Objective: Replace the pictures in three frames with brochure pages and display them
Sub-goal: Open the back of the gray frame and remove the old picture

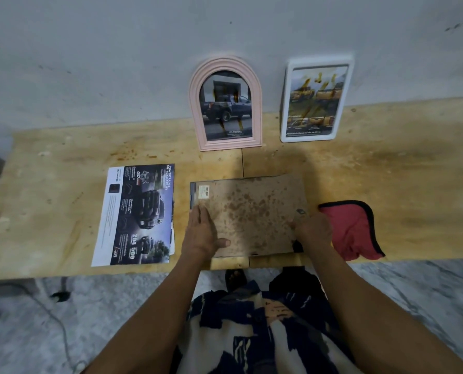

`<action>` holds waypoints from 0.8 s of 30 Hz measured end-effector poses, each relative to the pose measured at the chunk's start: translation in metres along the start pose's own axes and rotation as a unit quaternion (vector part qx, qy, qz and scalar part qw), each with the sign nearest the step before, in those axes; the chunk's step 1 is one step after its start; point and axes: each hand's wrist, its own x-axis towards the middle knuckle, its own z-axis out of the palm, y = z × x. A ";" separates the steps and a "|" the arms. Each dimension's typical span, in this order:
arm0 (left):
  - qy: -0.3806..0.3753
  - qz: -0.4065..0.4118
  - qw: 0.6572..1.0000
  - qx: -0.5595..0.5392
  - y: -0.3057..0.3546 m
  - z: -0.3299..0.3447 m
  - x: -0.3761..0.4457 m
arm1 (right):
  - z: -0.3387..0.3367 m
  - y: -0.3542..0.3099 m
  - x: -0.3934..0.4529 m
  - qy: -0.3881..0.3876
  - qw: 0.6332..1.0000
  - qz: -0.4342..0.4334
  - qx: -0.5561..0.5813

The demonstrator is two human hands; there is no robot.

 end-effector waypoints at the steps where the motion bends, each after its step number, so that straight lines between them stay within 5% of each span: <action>1: 0.001 -0.001 1.000 -0.003 0.001 0.000 -0.001 | -0.004 0.000 0.002 -0.006 1.000 0.006 -0.008; 16: -0.097 0.036 0.982 0.158 0.014 -0.016 -0.016 | -0.037 0.004 0.034 -0.087 0.995 0.037 -0.002; 24: -0.105 0.014 0.989 0.101 0.001 -0.010 -0.007 | -0.038 0.009 0.020 -0.091 0.986 0.012 0.137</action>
